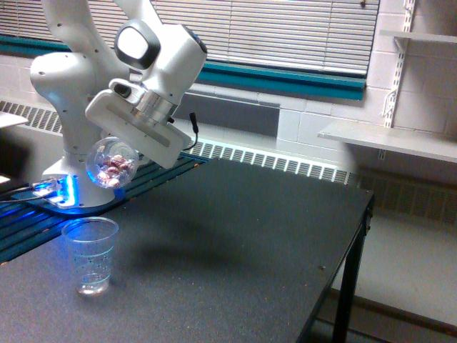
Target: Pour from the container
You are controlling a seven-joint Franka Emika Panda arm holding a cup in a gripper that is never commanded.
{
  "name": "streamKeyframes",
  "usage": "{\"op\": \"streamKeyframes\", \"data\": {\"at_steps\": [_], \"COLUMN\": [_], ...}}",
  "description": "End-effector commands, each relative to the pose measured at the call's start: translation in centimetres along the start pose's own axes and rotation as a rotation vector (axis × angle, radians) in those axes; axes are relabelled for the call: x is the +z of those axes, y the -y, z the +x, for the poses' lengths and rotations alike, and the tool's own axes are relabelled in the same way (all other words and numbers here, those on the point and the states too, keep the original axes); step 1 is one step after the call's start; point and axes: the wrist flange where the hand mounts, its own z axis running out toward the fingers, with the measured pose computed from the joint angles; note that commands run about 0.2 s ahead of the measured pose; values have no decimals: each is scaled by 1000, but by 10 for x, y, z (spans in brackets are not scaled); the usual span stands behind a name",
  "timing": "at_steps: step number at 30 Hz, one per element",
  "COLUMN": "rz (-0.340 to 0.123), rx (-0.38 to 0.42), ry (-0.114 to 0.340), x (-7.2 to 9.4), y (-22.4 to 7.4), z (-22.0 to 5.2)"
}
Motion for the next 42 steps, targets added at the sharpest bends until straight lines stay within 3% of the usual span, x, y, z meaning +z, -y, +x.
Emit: {"op": "streamKeyframes", "data": {"at_steps": [1, 22, 42], "rz": [-25, -84, -148], "rx": [39, 24, 6], "ry": [-15, -30, -69], "x": [3, 24, 38], "y": [5, 38, 45], "z": [14, 48, 66]}}
